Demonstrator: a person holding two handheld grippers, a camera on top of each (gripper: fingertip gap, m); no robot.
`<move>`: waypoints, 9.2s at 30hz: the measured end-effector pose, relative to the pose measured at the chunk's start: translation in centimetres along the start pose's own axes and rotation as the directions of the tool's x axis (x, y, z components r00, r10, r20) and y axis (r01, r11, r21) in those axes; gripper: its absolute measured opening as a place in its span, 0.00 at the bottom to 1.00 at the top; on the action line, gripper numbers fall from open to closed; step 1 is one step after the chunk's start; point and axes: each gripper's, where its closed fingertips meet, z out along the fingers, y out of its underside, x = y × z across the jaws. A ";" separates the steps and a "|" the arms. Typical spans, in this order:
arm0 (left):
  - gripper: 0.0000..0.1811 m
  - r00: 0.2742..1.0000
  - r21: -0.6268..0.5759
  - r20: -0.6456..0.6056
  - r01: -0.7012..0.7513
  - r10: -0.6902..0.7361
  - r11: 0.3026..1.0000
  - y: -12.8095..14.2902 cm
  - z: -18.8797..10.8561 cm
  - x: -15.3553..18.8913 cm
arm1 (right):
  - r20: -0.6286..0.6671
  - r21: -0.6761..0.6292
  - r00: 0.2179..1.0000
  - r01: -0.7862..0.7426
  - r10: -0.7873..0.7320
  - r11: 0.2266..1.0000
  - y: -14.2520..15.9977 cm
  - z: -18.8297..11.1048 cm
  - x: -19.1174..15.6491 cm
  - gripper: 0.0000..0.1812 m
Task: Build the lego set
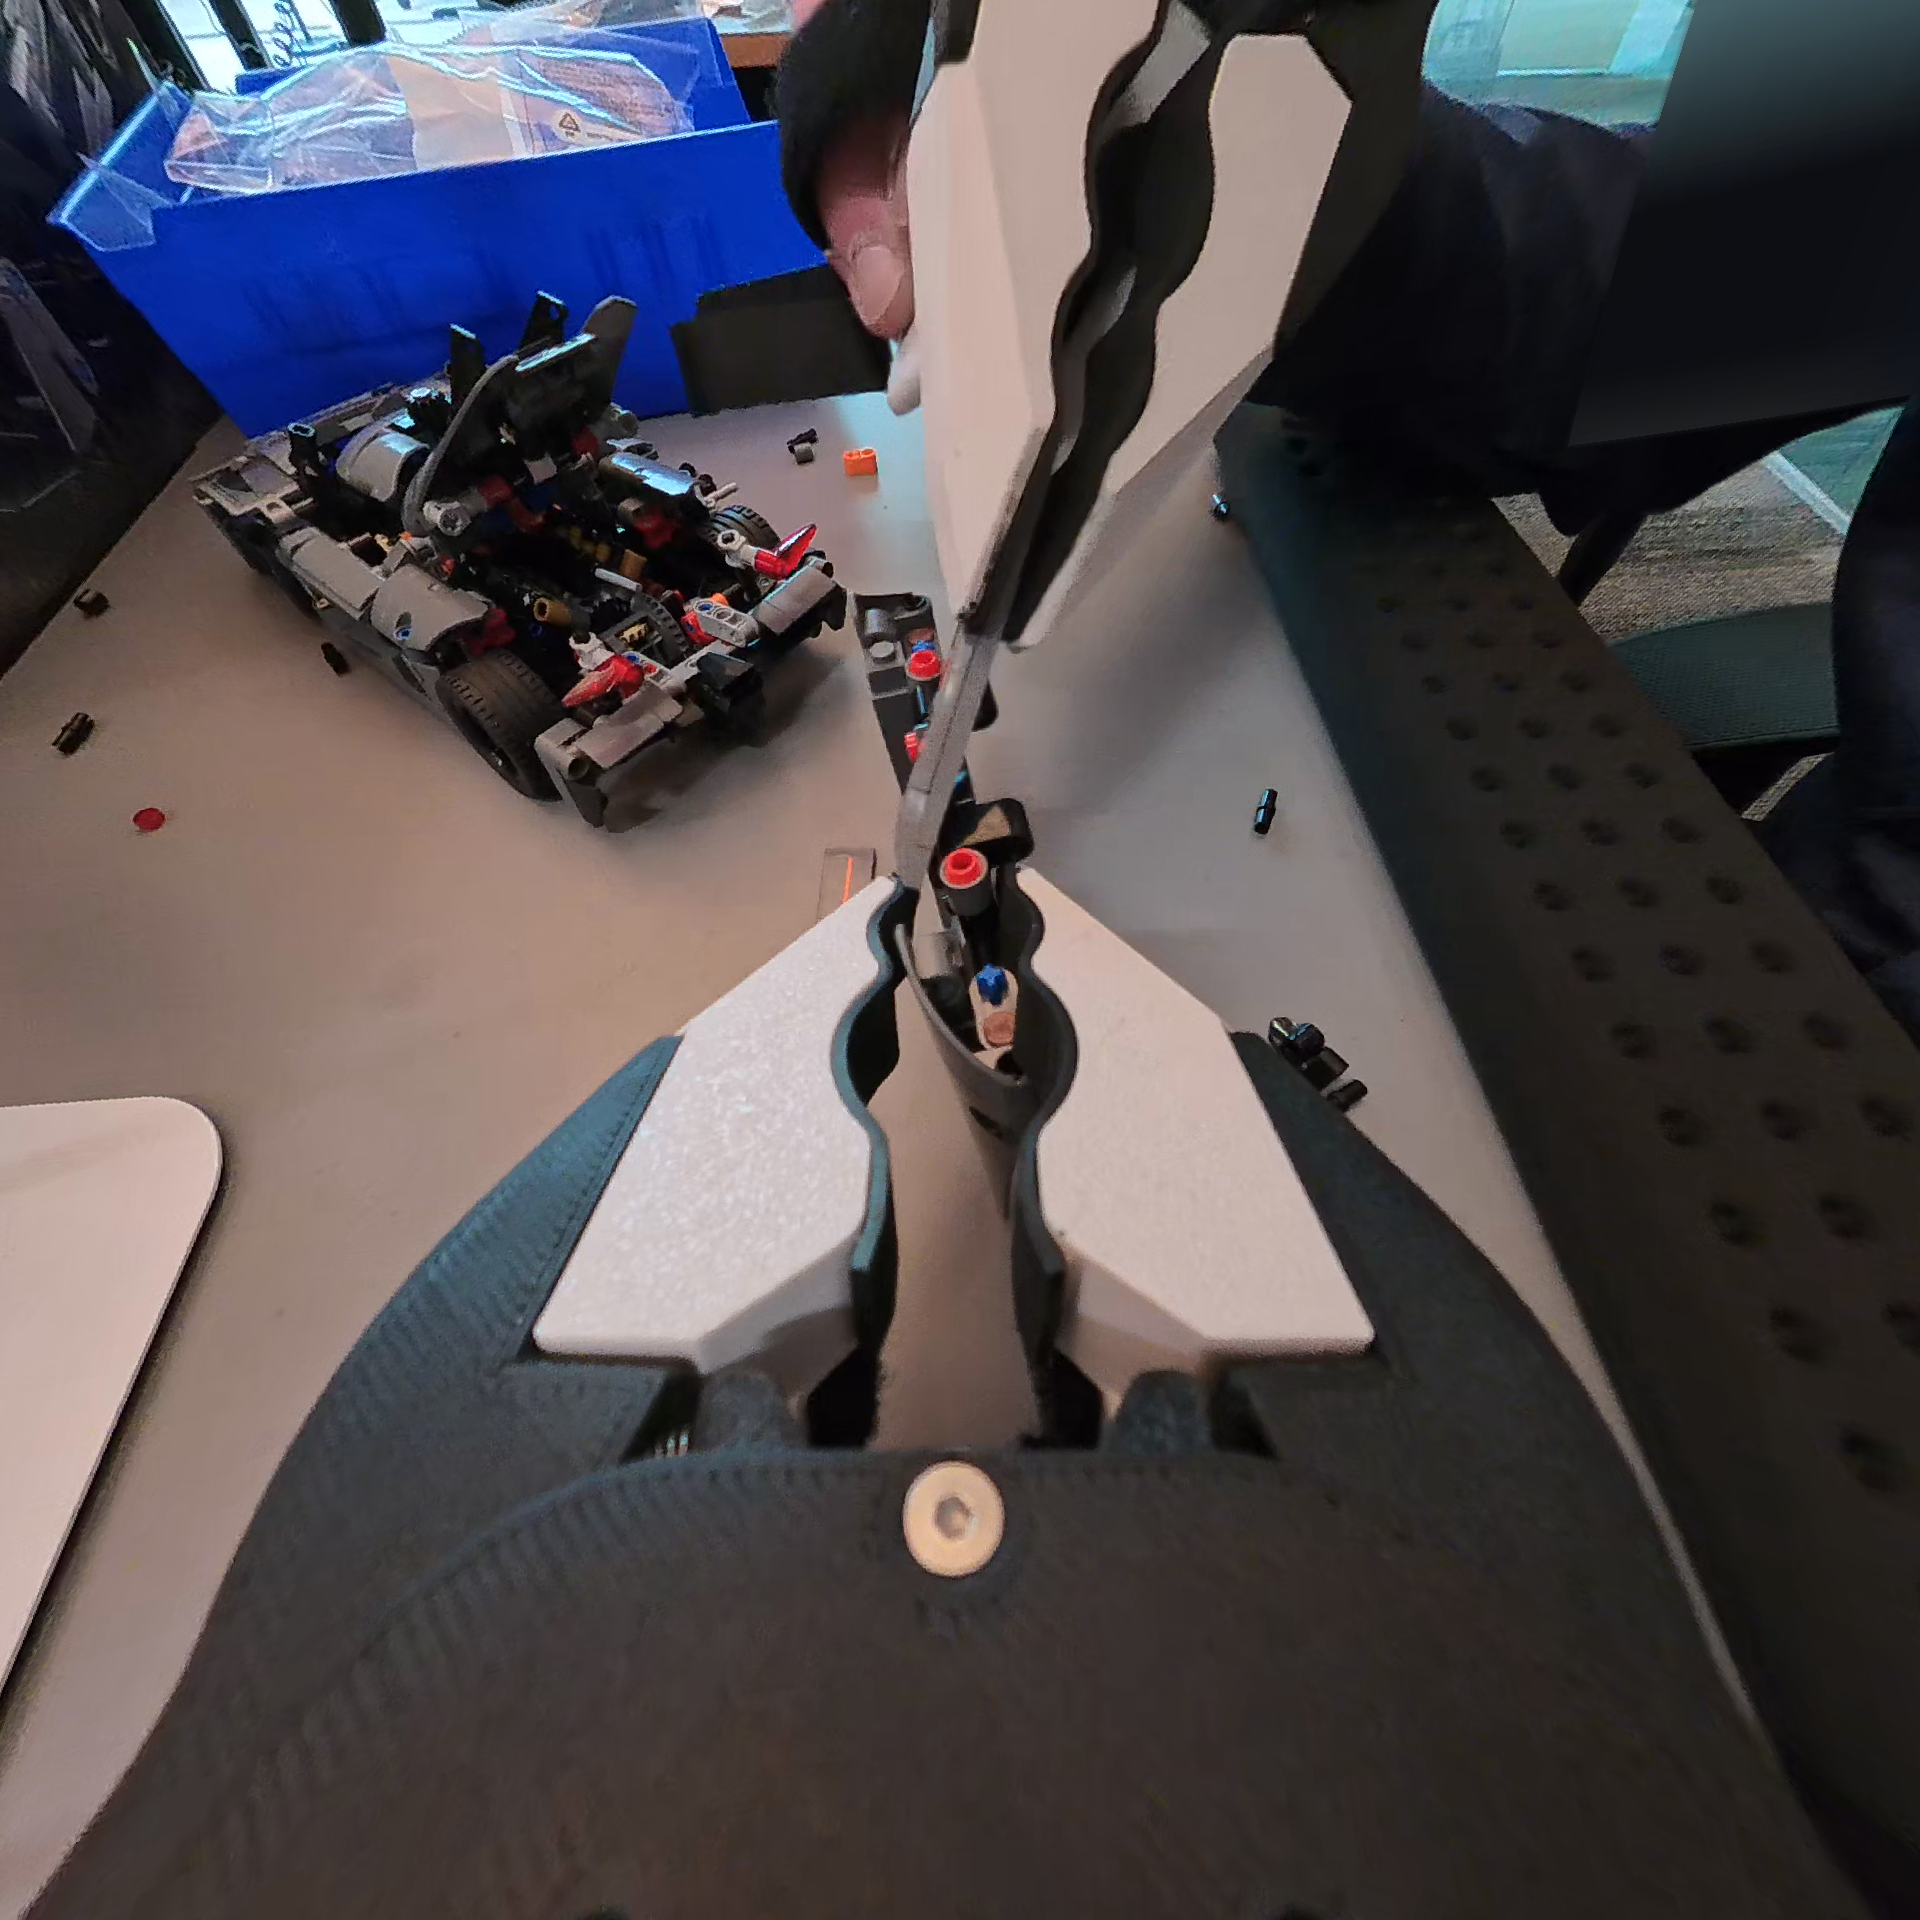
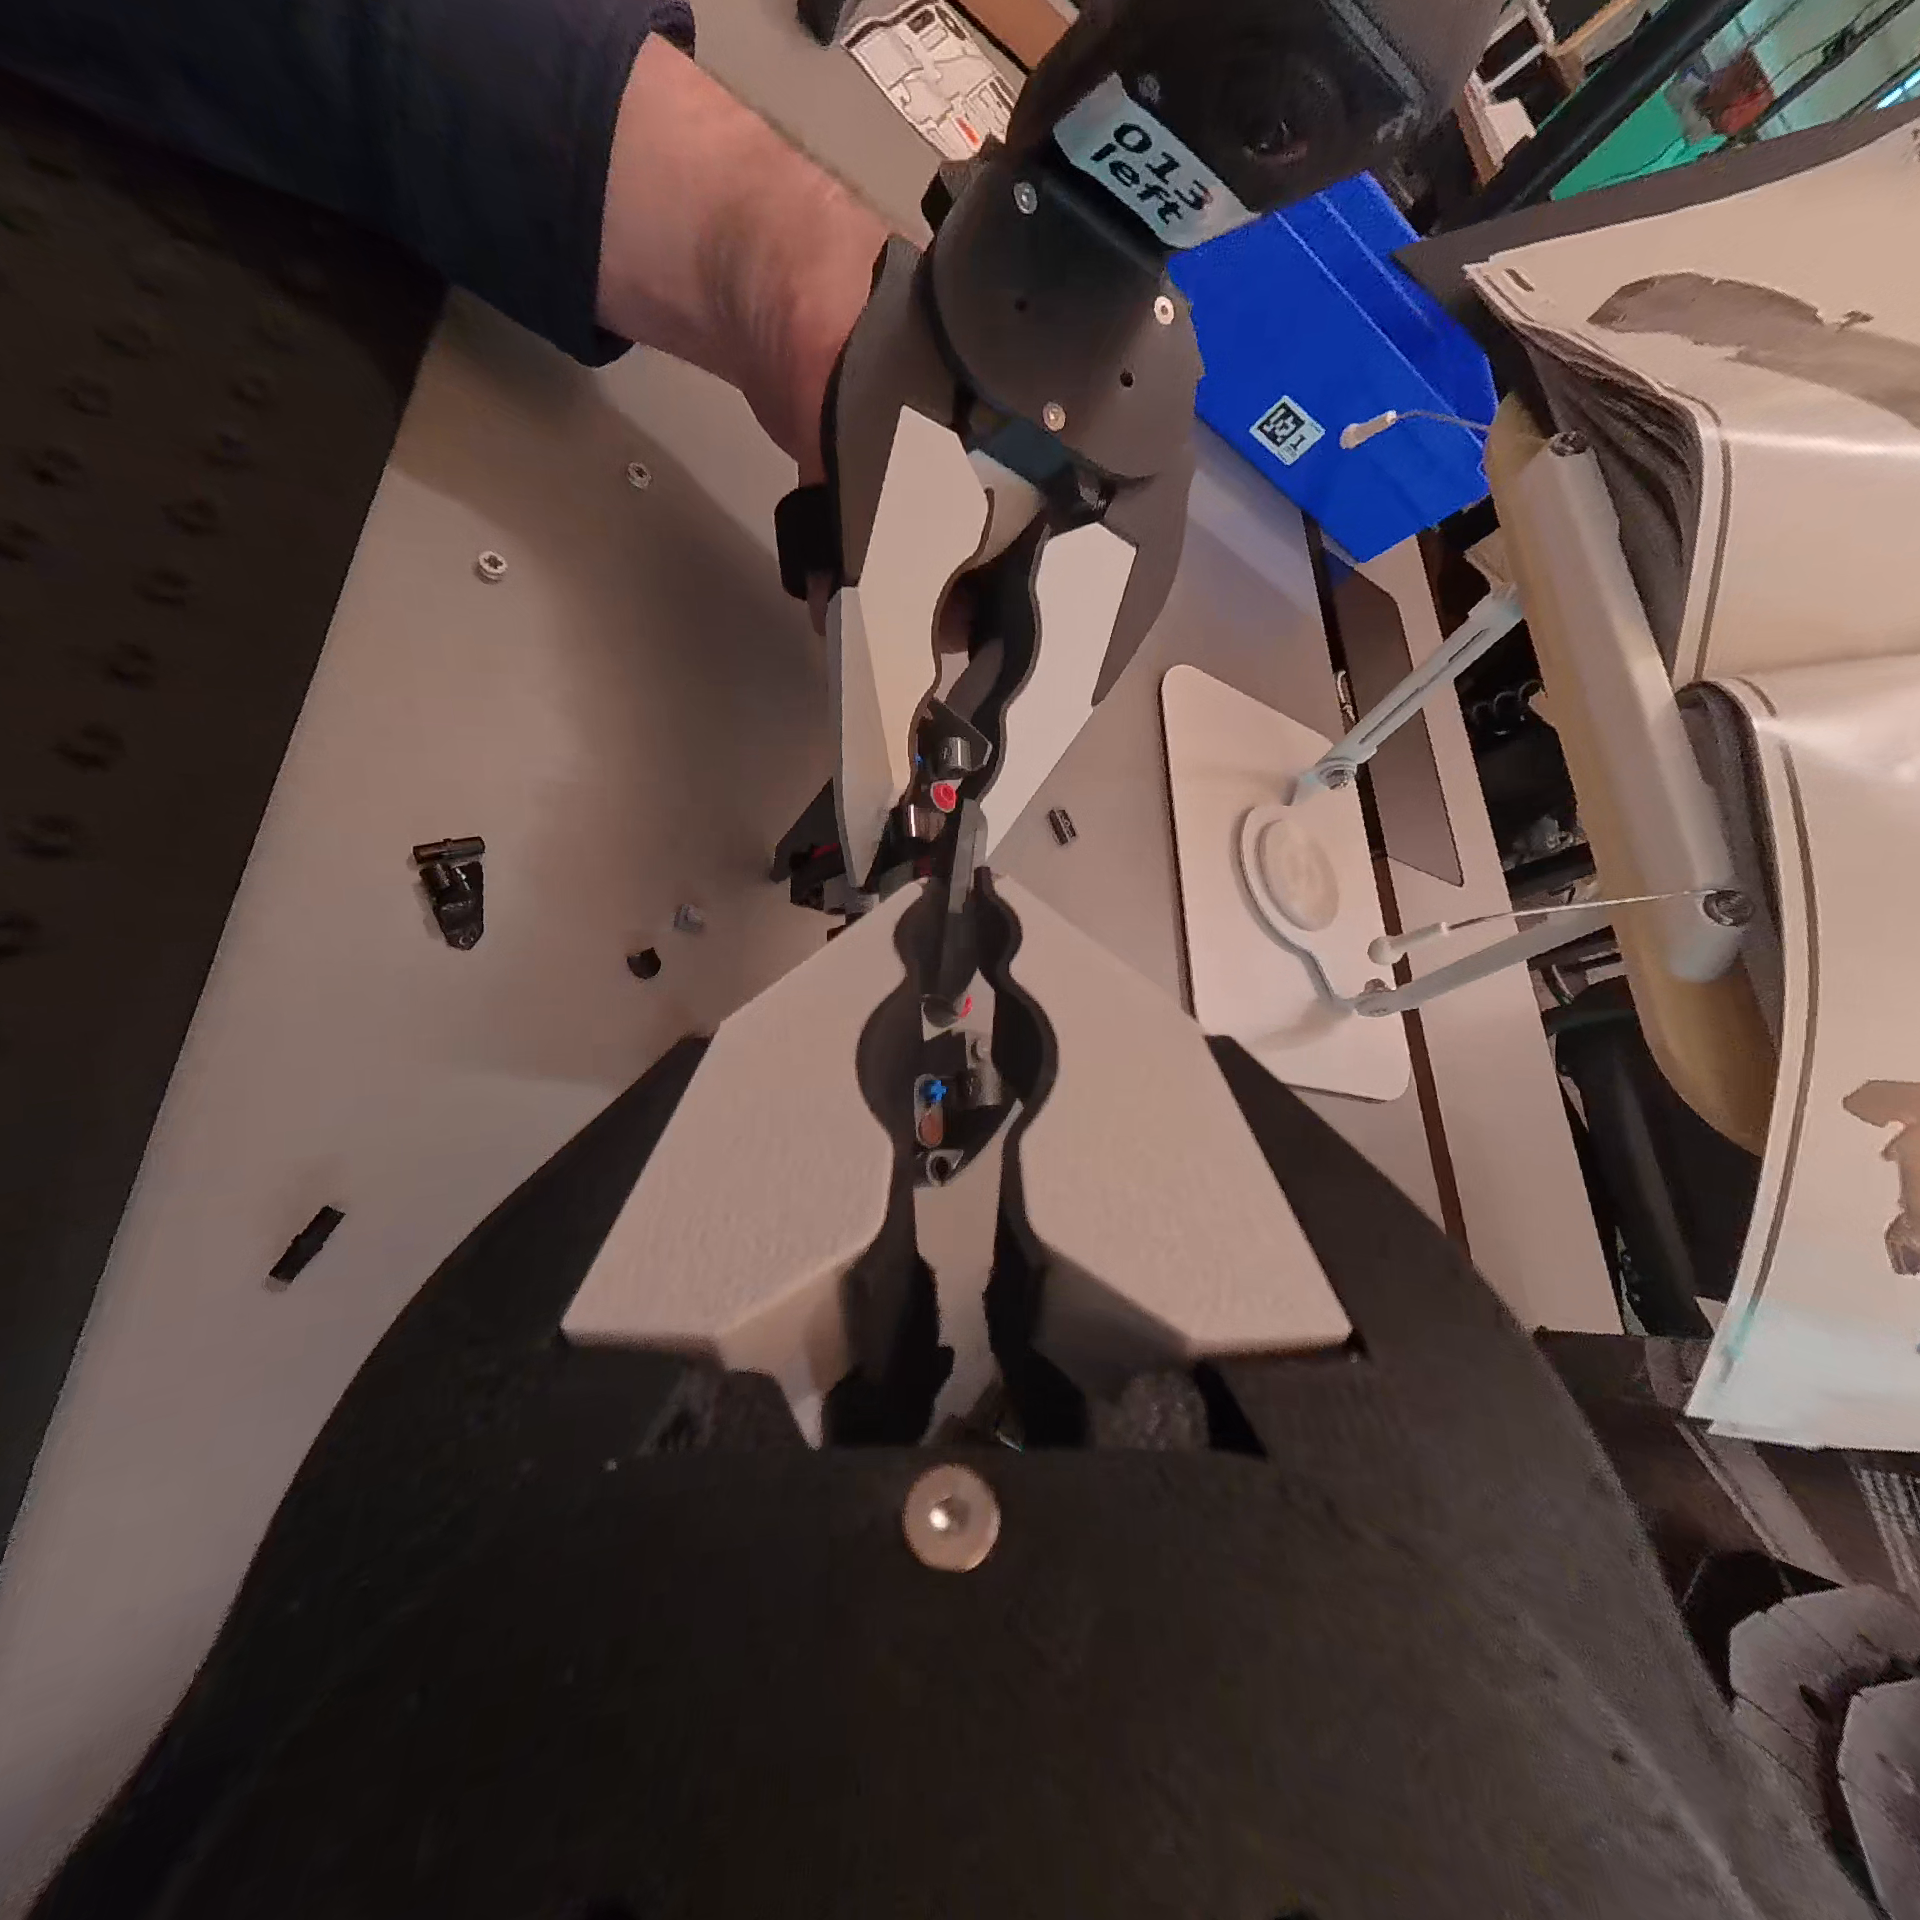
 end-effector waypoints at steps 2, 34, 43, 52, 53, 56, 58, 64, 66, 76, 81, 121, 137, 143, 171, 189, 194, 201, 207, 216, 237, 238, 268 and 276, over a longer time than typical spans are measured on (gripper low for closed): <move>0.08 1.000 0.000 0.002 -0.004 0.004 1.000 0.0 0.1 0.0 | 0.005 -0.019 1.000 -0.003 0.003 1.000 0.3 -0.1 -0.1 0.00; 0.06 1.000 -0.039 -0.015 -0.013 0.013 0.999 -0.2 -3.7 1.0 | -0.074 -0.208 0.910 -0.415 0.409 0.886 5.3 1.4 3.4 0.12; 0.07 0.999 -0.074 0.046 0.030 -0.026 0.997 0.8 -8.8 1.3 | -0.144 -0.444 0.850 -0.513 0.506 0.735 7.5 7.4 0.5 0.11; 0.07 0.999 -0.157 0.021 0.047 -0.045 0.987 2.6 -7.2 1.4 | -0.181 -0.528 0.800 -0.570 0.572 0.630 9.8 9.9 -0.4 0.15; 0.07 0.999 -0.153 0.022 0.051 -0.048 0.987 2.6 -7.2 1.3 | -0.182 -0.525 0.795 -0.576 0.578 0.627 9.9 10.0 -0.3 0.13; 0.07 0.999 -0.150 0.014 0.053 -0.052 0.987 2.6 -6.9 1.4 | -0.154 -0.513 0.788 -0.579 0.596 0.634 9.9 10.2 -0.4 0.04; 0.07 0.999 -0.152 0.008 0.051 -0.051 0.987 2.6 -6.7 1.5 | -0.144 -0.506 0.792 -0.574 0.594 0.644 9.9 10.1 -0.4 0.00; 0.07 0.998 -0.168 -0.002 0.055 -0.056 0.984 3.0 -6.4 1.6 | -0.125 -0.484 0.792 -0.575 0.598 0.660 9.6 8.6 -0.1 0.00; 0.07 0.998 -0.171 -0.009 0.053 -0.056 0.984 3.1 -6.2 1.7 | -0.121 -0.463 0.795 -0.574 0.594 0.675 9.2 7.8 0.1 0.00; 0.07 0.998 -0.180 -0.011 0.052 -0.055 0.982 3.1 -6.2 1.8 | -0.110 -0.388 0.828 -0.545 0.549 0.743 7.9 6.0 1.2 0.00; 0.08 0.998 -0.178 -0.019 0.050 -0.055 0.983 3.0 -5.9 1.9 | -0.146 -0.331 0.829 -0.555 0.540 0.763 7.2 4.9 2.6 0.00; 0.09 0.993 -0.134 0.118 0.017 -0.001 0.991 1.9 -5.0 -0.5 | -0.054 -0.146 0.912 -0.410 0.407 0.900 0.9 4.5 1.7 0.00; 0.07 0.996 -0.145 0.074 0.067 -0.057 0.987 3.4 -3.7 -0.8 | 0.003 -0.246 0.904 -0.413 0.427 0.877 3.2 5.6 0.0 0.00; 0.06 0.996 -0.142 0.068 0.062 -0.053 0.988 3.4 -3.5 -0.8 | 0.043 -0.240 0.896 -0.420 0.442 0.875 3.0 5.6 -0.4 0.04; 0.07 0.997 -0.144 0.070 0.033 -0.023 0.989 3.0 -3.3 -0.6 | 0.206 -0.173 0.878 -0.403 0.433 0.899 0.5 6.3 -0.5 0.03; 0.06 0.998 -0.153 0.064 -0.004 0.014 0.988 2.7 -2.9 -0.3 | 0.175 -0.179 0.910 -0.345 0.375 0.921 0.5 5.5 -0.3 0.06; 0.05 0.998 -0.159 0.063 -0.008 0.018 0.987 2.7 -2.9 -0.2 | 0.174 -0.228 0.914 -0.326 0.367 0.918 1.3 6.3 -0.9 0.02; 0.05 0.998 -0.145 0.058 -0.022 0.030 0.989 2.3 -2.9 0.0 | 0.280 -0.237 0.806 -0.468 0.522 0.851 0.5 5.4 -0.8 0.02; 0.05 0.998 -0.153 0.050 -0.037 0.045 0.988 2.2 -2.6 0.3 | 0.396 -0.344 0.633 -0.569 0.665 0.746 0.5 4.5 -1.1 0.02; 0.05 0.997 -0.170 0.041 -0.051 0.059 0.984 2.3 -2.3 0.6 | 0.511 -0.346 0.510 -0.615 0.692 0.708 -0.9 3.4 -0.8 0.02; 0.05 0.998 -0.160 0.009 -0.056 0.059 0.986 1.8 -1.8 1.4 | 0.538 -0.434 0.381 -0.640 0.752 0.634 0.7 3.6 -2.4 0.02; 0.05 0.998 -0.158 0.007 -0.056 0.058 0.986 1.7 -1.8 1.4 | 0.539 -0.430 0.380 -0.643 0.751 0.634 0.7 3.6 -2.4 0.02; 0.04 1.000 -0.154 -0.015 -0.014 0.012 0.988 2.3 -1.6 1.3 | 0.511 -0.397 0.455 -0.627 0.729 0.670 1.5 4.0 -2.6 0.03; 0.00 0.999 -0.150 -0.036 0.019 -0.025 0.988 2.7 -1.3 1.2 | 0.507 -0.421 0.443 -0.622 0.740 0.661 2.2 5.0 -3.2 0.02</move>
